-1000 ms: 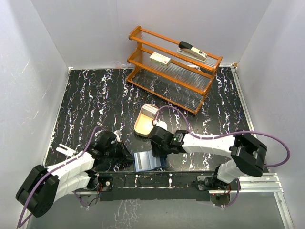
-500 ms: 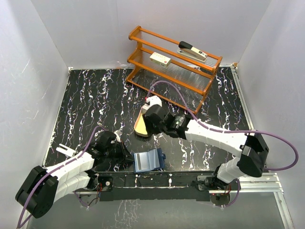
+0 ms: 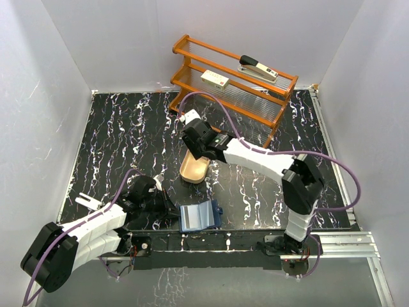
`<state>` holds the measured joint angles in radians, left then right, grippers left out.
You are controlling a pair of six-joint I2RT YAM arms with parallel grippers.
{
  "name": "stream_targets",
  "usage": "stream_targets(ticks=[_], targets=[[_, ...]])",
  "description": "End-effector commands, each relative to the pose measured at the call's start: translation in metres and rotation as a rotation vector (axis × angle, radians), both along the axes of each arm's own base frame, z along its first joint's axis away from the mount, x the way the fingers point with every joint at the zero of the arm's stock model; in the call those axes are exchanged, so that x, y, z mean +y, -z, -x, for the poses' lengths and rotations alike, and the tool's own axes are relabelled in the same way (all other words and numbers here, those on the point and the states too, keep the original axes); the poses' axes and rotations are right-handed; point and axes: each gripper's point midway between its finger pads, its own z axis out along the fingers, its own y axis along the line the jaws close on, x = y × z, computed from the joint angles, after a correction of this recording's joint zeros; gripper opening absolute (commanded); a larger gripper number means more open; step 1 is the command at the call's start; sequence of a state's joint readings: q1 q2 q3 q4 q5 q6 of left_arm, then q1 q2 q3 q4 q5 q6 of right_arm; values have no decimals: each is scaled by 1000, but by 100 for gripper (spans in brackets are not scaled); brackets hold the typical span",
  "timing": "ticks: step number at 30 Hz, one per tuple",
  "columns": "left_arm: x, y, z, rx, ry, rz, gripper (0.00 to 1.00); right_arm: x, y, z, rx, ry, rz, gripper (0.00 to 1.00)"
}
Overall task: Put the credit cards into the card holder
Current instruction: Pick up the credit card from the storage box.
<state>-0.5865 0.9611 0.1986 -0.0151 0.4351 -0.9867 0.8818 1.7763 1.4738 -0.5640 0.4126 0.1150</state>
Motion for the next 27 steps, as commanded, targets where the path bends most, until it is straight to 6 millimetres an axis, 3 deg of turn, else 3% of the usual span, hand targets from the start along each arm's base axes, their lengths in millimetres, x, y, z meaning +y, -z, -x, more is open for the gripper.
stream_targets(ticks=[1, 11, 27], targets=[[-3, -4, 4, 3, 30, 21, 0, 9, -9, -30, -98, -39, 70, 56], [-1, -2, 6, 5, 33, 15, 0, 22, 26, -52, -67, -67, 178, 55], [-1, 4, 7, 17, 42, 1, 0, 12, 52, -64, -77, -30, 303, 57]])
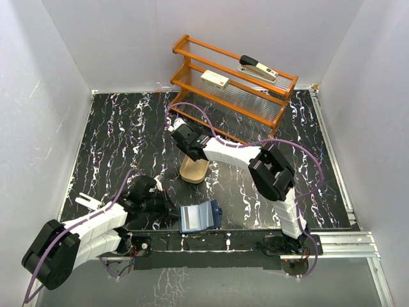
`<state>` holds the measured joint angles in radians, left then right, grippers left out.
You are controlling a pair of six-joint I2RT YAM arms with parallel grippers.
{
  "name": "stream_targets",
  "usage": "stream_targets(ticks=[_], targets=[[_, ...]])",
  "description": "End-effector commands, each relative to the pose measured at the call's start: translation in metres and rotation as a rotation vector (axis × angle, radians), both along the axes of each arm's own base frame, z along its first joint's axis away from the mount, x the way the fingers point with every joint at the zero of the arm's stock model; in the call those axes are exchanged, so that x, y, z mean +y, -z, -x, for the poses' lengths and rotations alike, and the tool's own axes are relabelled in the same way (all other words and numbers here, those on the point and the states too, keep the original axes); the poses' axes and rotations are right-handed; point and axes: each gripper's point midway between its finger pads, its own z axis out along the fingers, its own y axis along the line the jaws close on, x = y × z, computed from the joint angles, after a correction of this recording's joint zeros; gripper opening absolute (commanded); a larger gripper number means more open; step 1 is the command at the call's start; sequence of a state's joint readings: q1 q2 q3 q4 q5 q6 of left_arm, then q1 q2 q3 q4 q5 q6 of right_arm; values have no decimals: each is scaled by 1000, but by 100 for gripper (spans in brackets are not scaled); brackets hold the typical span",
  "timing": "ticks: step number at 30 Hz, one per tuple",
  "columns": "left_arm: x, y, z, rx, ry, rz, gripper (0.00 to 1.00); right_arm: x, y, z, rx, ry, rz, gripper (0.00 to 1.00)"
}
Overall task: Put the credit cards into the card holder
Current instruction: Pick up the credit card from the storage box.
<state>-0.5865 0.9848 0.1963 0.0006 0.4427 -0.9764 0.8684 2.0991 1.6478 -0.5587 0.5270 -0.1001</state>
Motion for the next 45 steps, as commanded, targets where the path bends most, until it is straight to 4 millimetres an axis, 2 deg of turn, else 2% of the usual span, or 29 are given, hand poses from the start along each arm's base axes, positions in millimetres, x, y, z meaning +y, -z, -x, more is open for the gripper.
stream_targets(ticks=[1, 32, 45], targets=[[0, 1, 6, 11, 30, 5, 0, 4, -21, -17, -77, 29, -11, 57], [0, -1, 6, 7, 23, 6, 0, -1, -40, -27, -127, 50, -10, 38], [0, -3, 6, 3, 20, 6, 0, -1, -42, -25, -116, 53, -25, 23]])
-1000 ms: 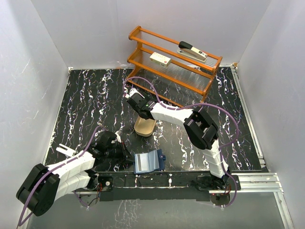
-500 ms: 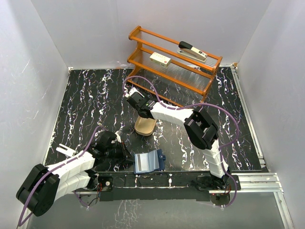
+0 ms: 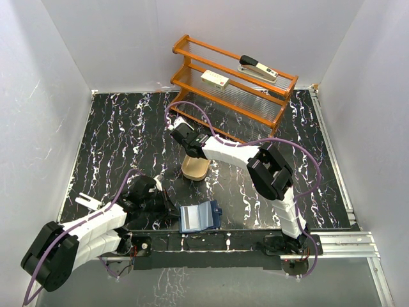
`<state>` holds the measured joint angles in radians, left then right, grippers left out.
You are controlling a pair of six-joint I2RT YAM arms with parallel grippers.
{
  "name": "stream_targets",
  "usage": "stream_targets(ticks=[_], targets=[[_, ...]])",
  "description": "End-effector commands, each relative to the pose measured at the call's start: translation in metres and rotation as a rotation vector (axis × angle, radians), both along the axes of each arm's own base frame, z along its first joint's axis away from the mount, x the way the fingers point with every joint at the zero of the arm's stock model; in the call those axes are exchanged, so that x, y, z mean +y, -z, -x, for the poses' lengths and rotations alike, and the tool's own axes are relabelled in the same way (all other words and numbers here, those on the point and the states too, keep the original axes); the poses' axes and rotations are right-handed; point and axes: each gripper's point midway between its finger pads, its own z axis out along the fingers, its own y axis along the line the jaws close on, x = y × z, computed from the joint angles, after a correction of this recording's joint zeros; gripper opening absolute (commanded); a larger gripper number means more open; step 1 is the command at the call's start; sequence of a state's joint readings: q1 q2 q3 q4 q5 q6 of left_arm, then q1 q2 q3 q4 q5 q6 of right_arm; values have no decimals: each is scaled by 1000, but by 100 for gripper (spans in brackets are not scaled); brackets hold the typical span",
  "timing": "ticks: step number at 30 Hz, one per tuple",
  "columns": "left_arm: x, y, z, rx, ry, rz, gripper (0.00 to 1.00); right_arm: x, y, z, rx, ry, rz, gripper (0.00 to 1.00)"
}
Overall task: Put the credit cards into the card holder
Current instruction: Pick up the credit card from the storage box.
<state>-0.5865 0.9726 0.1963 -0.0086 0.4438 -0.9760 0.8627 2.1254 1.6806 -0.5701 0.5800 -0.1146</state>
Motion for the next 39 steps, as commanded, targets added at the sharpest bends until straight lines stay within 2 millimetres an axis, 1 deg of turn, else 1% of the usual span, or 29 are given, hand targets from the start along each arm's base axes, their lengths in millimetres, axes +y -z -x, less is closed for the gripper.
stream_targets(ticks=[1, 11, 16, 23, 30, 35, 39], targets=[[0, -2, 5, 5, 19, 3, 0, 5, -41, -15, -87, 25, -69, 22], [1, -2, 5, 7, 16, 2, 0, 4, -48, -13, -86, 22, -75, 10], [3, 0, 4, 4, 9, -17, 0, 7, -52, -8, -65, 12, -105, 8], [4, -1, -1, -11, 8, -37, 0, 9, -51, 4, -22, -9, -146, 6], [3, -2, -3, -8, 17, -48, 0, 4, -48, 3, -25, -10, -120, 6], [4, -3, -5, -15, 13, -55, 0, 10, -53, 7, -9, -32, -150, 0], [5, -2, -5, -13, 8, -67, 1, 17, -58, 17, 32, -47, -217, 0]])
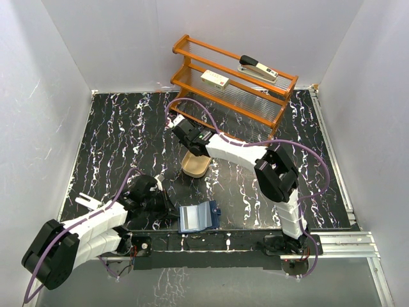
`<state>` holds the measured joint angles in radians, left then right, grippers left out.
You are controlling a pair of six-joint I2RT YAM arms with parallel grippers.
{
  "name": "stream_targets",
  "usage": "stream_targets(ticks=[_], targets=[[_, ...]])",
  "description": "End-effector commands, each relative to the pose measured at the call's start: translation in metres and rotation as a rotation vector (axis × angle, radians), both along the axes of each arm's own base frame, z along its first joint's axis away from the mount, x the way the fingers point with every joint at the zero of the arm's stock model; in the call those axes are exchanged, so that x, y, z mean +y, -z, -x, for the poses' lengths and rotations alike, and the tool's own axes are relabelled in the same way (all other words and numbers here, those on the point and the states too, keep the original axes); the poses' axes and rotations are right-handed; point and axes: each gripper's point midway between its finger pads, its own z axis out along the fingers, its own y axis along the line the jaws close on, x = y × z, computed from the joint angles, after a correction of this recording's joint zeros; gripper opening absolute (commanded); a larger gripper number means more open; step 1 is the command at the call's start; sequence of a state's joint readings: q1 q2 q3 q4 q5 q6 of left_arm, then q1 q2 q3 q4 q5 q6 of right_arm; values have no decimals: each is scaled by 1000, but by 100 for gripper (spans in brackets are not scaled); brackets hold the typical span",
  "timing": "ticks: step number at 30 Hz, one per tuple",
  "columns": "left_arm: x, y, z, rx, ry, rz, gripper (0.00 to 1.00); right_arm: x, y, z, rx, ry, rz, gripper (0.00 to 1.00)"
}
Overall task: Put the credit cards into the card holder
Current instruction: Pick up the credit card from the storage box.
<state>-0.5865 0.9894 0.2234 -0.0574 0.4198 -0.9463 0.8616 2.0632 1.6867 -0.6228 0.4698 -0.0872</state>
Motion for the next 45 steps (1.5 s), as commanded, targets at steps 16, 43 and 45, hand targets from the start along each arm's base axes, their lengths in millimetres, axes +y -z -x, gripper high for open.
stream_targets(ticks=[16, 43, 45], targets=[[6, -18, -14, -47, -41, -66, 33, 6, -79, 88, 227, 145, -506, 0], [-46, -202, -42, -299, -126, 559, 60, 12, -167, 224, 607, 69, -1440, 0], [-46, -213, -43, -324, -138, 605, 60, 13, -167, 229, 640, 55, -1456, 0]])
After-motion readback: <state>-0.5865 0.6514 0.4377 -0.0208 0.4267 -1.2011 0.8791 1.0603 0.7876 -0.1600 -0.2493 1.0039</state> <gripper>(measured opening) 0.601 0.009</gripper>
